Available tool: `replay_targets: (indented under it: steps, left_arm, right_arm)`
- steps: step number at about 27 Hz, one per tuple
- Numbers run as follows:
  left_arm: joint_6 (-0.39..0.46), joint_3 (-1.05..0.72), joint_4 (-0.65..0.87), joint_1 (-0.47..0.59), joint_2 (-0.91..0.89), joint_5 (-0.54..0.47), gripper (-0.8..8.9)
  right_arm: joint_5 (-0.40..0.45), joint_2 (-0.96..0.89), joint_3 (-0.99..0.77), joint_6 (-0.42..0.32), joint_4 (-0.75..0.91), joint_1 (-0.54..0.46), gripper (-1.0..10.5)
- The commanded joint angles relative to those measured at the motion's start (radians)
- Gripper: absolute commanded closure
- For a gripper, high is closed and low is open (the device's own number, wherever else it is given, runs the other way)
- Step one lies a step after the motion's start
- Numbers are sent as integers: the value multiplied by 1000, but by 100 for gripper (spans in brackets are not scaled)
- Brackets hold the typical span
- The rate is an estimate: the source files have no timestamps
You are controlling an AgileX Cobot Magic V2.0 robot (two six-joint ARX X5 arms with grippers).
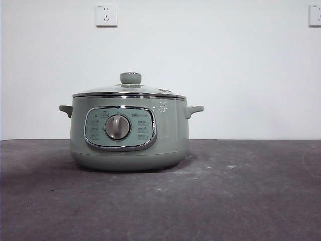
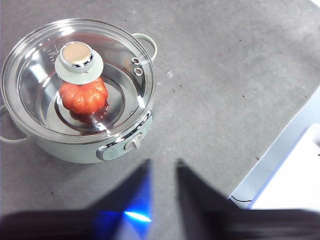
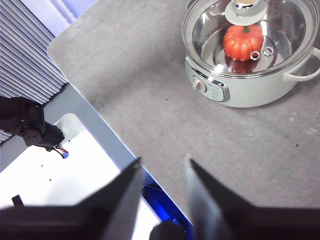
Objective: Pick up the pumpkin,open the lid,put the pumpkin in the pot,close the lid
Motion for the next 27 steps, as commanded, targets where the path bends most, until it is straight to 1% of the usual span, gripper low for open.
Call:
replay_targets:
  steps: [1,20,24,27]
  left_arm:
    - [12,-2,-31,-3,-1,-3,821]
    - [12,-2,-15,-2,-1,-5,817]
    - [15,-2,-27,-2,-1,-26,817]
    - [17,-2,21,13,-8,-39,817]
  right_arm:
    - [0,0,-3,-6,-15,1,946]
    - [0,-27,-3,-1,-15,0,946]
    - [0,-29,-3,-1,-15,0,946]
    - [1,-29,-3,-1,-15,0,946]
